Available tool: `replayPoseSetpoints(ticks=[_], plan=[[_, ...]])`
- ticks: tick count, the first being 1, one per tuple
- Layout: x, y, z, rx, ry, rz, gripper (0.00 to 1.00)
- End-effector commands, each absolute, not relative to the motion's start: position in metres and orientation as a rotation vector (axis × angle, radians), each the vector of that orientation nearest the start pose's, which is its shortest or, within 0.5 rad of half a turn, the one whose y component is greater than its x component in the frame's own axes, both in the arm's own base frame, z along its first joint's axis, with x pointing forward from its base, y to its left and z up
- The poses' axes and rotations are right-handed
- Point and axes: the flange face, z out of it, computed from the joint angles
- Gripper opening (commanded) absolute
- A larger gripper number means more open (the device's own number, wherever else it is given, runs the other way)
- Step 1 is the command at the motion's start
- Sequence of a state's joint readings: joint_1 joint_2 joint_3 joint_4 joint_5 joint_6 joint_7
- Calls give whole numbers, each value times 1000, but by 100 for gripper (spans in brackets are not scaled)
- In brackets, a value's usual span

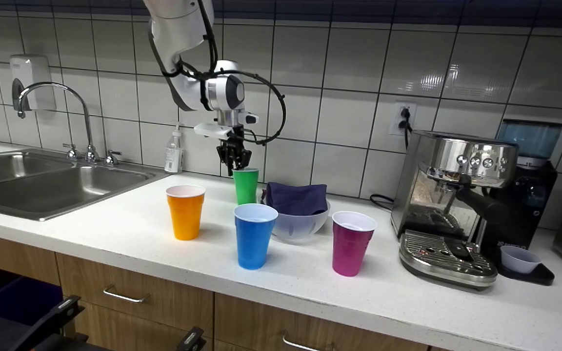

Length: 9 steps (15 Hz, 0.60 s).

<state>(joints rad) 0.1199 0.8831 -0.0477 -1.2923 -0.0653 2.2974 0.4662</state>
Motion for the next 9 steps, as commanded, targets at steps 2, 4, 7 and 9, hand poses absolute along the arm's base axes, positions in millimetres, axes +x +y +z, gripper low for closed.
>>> replayPoseSetpoints(ticks=[2, 4, 7, 9], plan=[[765, 61, 229, -3141, 508, -203, 3], [766, 60, 230, -3142, 511, -206, 0], [766, 58, 237, -3144, 508, -211, 1], [764, 61, 242, -3135, 488, -215, 1]])
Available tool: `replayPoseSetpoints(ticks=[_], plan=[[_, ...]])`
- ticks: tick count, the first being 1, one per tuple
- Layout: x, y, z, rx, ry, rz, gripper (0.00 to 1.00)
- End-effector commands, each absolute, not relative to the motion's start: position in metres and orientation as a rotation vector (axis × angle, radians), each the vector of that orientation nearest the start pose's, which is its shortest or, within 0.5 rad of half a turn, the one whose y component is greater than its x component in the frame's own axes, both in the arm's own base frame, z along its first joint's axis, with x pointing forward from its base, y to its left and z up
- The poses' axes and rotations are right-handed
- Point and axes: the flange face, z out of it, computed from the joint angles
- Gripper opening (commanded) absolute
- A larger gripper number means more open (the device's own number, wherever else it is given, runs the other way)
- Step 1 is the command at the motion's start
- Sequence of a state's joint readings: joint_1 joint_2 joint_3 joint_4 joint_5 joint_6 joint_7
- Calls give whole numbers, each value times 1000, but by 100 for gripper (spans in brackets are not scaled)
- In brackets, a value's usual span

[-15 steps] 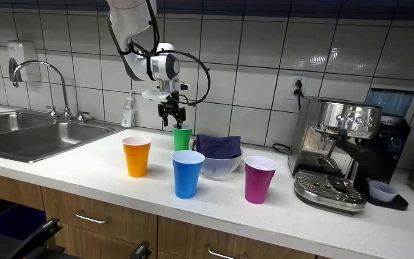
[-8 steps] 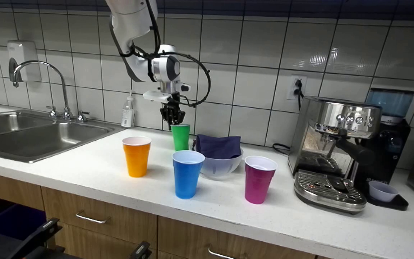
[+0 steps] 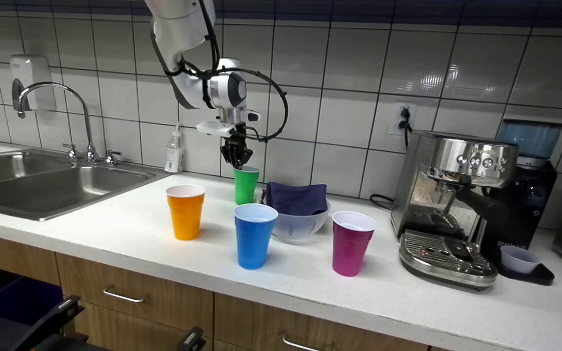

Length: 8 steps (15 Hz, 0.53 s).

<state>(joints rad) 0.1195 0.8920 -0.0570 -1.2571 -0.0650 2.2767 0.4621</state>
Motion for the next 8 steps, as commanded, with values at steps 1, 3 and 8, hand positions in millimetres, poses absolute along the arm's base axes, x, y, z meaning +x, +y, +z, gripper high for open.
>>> replayPoseSetpoints(ticks=[1, 3, 8], plan=[[762, 63, 245, -3134, 469, -221, 1], [759, 70, 249, -3134, 425, -228, 1], [746, 97, 266, -3124, 291, -246, 1]])
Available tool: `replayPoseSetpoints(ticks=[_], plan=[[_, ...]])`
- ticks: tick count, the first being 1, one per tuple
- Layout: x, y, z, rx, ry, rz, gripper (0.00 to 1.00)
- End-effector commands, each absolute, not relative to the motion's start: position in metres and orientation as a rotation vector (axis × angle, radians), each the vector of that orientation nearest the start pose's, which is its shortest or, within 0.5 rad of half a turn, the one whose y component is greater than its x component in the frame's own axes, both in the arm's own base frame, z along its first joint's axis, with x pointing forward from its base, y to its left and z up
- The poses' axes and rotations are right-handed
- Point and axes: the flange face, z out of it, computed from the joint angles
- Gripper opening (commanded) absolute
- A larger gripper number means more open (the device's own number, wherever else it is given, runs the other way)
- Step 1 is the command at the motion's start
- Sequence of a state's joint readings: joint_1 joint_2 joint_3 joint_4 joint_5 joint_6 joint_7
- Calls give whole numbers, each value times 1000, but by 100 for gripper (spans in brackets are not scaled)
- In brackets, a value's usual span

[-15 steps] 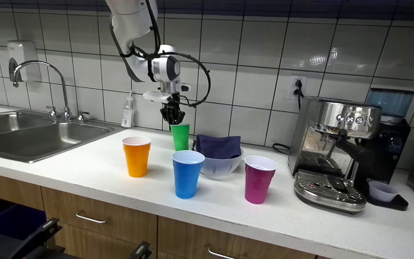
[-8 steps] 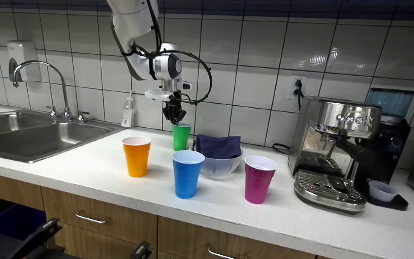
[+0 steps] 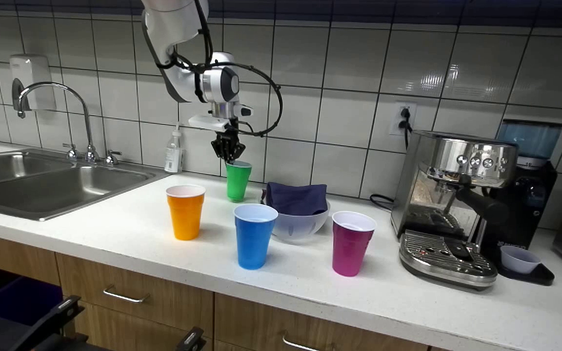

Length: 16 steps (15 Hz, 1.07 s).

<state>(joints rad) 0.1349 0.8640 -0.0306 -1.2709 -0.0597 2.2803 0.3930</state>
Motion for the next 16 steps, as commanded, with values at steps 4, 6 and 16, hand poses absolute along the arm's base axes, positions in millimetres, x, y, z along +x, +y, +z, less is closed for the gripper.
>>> replayPoseSetpoints(ticks=[4, 6, 16], plan=[[733, 118, 279, -3118, 202, -245, 1], [725, 127, 284, -3116, 159, -238, 1], [685, 182, 294, -3103, -57, -200, 1]])
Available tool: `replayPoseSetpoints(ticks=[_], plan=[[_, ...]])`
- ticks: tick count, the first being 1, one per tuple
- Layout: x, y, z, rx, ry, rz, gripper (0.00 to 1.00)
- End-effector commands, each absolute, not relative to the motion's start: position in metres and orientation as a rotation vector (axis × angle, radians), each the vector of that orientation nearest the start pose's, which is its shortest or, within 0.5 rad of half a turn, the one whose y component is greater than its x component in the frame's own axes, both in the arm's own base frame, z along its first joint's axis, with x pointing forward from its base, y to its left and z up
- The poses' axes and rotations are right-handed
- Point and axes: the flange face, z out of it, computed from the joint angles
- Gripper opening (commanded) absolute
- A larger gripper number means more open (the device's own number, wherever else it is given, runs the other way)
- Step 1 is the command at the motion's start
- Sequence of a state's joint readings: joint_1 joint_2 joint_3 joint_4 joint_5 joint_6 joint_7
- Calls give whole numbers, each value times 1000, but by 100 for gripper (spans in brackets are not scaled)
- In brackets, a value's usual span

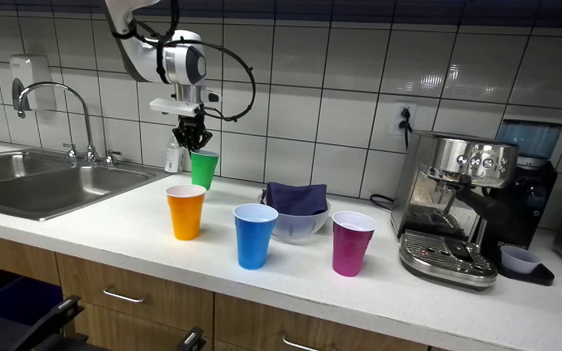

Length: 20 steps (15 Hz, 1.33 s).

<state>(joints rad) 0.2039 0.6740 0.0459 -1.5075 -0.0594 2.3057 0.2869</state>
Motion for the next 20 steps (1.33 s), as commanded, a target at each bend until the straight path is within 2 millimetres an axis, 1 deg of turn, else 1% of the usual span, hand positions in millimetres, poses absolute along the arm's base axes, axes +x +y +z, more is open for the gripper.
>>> replayPoseSetpoints(ticks=[1, 9, 13, 17, 20], plan=[[681, 187, 296, -3101, -76, -200, 1], [646, 229, 310, -3095, -201, -170, 1], [626, 246, 316, -3102, -238, -151, 1], [606, 257, 322, -3107, -276, -127, 1], [593, 261, 327, -3120, -296, -118, 1]])
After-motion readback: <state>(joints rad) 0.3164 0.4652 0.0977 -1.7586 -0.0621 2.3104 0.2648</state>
